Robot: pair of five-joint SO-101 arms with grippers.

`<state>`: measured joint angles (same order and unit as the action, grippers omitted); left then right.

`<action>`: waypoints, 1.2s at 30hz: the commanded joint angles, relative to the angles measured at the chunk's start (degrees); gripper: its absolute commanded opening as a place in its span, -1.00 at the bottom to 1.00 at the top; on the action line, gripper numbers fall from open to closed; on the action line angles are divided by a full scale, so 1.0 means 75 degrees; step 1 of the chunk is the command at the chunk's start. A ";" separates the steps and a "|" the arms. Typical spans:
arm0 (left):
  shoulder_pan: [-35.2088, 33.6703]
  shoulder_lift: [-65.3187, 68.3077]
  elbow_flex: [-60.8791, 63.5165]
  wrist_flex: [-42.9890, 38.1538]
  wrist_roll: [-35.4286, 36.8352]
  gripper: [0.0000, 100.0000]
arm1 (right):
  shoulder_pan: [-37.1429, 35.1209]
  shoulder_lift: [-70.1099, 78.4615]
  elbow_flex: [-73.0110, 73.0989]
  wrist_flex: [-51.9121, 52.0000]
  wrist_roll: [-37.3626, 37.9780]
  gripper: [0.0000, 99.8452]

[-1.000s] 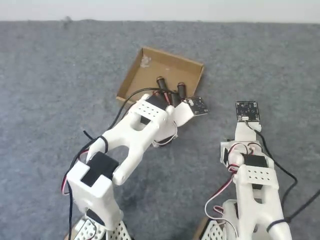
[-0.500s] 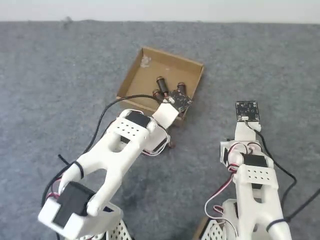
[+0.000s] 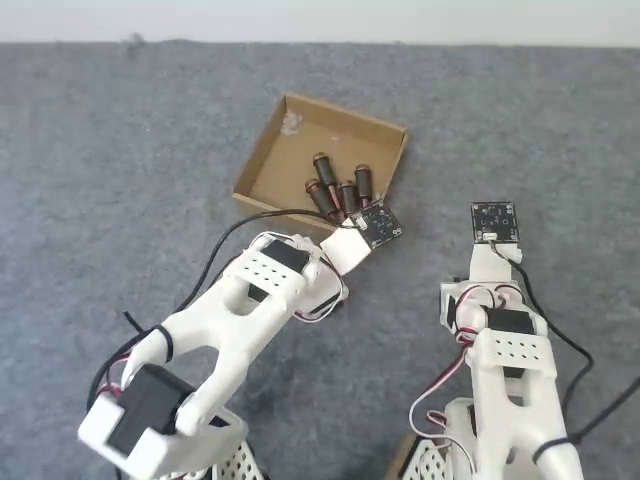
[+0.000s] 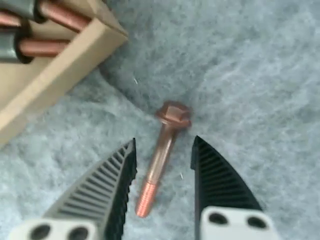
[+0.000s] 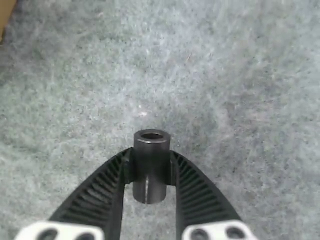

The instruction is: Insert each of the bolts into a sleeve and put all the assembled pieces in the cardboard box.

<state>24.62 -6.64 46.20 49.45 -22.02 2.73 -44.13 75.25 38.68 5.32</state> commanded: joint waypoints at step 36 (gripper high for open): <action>-0.1735 -0.1242 0.0123 -0.0621 0.3505 -0.98 | -0.0440 -0.0311 -0.0082 -0.0111 -0.0785 -0.99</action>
<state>14.77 -5.67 43.56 49.19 0.40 2.46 -44.13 75.25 38.68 0.84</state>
